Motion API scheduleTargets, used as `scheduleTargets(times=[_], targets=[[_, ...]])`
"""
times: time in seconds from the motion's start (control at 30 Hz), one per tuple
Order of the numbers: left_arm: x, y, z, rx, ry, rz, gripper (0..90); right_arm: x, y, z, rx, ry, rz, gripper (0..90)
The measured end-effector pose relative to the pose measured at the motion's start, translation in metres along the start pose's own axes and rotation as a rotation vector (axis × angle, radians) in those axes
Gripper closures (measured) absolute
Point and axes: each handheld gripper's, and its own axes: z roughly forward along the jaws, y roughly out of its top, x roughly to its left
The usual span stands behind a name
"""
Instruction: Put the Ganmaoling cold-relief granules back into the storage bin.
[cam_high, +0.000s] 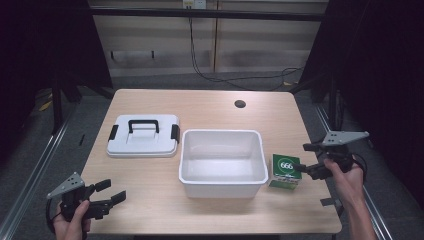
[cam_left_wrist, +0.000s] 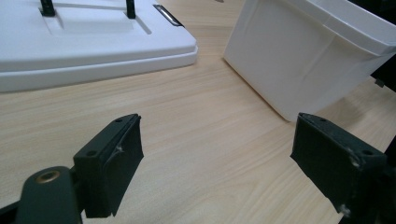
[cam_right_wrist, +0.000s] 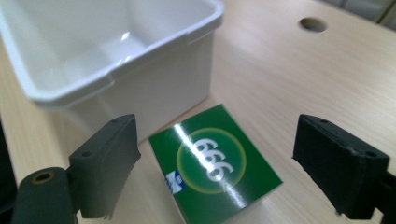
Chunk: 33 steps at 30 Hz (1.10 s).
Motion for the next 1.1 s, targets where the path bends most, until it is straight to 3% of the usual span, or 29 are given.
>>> scheduleTargets(times=[0.07,0.2,0.3,0.33,0.4,0.57,0.6,0.67,0.7,0.77,0.83,0.93,0.97,1.0,1.07,1.1], targets=[[-0.001,0.0,0.001,0.008,-0.006,0.006,16.1,0.001,0.007,0.007,0.068,0.027,-0.033,13.8],[-0.001,0.0,0.001,0.007,-0.006,0.01,16.1,0.0,0.013,0.013,0.119,0.042,-0.055,13.7],[-0.001,0.0,0.001,0.008,-0.007,0.009,16.1,-0.002,0.014,0.015,0.136,0.066,-0.046,13.9],[-0.002,0.0,0.001,0.013,-0.011,0.013,16.1,-0.004,0.017,0.017,0.179,0.089,-0.039,14.0],[-0.002,0.0,0.002,0.015,-0.011,0.016,16.1,-0.005,0.02,0.019,0.215,0.1,-0.02,14.1],[-0.001,0.0,0.002,0.019,-0.01,0.013,16.1,-0.006,0.026,0.024,0.24,0.101,-0.053,14.7],[-0.001,0.0,0.002,0.018,-0.009,0.014,16.1,-0.005,0.03,0.03,0.281,0.108,-0.099,13.5],[-0.002,0.0,0.002,0.017,-0.01,0.015,16.1,-0.004,0.032,0.032,0.299,0.112,-0.112,13.5],[-0.002,0.0,0.002,0.017,-0.009,0.015,16.1,-0.003,0.035,0.037,0.317,0.13,-0.176,13.4],[-0.001,0.0,0.002,0.017,-0.007,0.016,16.2,-0.001,0.037,0.04,0.306,0.152,-0.194,12.4],[-0.001,0.0,0.002,0.022,-0.009,0.022,16.2,0.001,0.039,0.044,0.345,0.152,-0.221,11.8],[-0.003,0.0,0.002,0.019,-0.012,0.025,16.2,0.006,0.04,0.051,0.448,0.147,-0.262,9.2],[-0.003,0.0,0.002,0.019,-0.012,0.025,16.2,0.006,0.04,0.051,0.448,0.147,-0.262,9.2],[-0.003,0.0,0.002,0.021,-0.016,0.021,16.2,0.011,0.039,0.056,0.505,0.15,-0.286,9.2],[-0.003,0.0,0.002,0.024,-0.017,0.023,16.2,0.011,0.04,0.057,0.509,0.155,-0.292,9.2],[-0.003,0.0,0.002,0.026,-0.019,0.02,16.2,0.01,0.041,0.059,0.512,0.132,-0.322,8.4]])
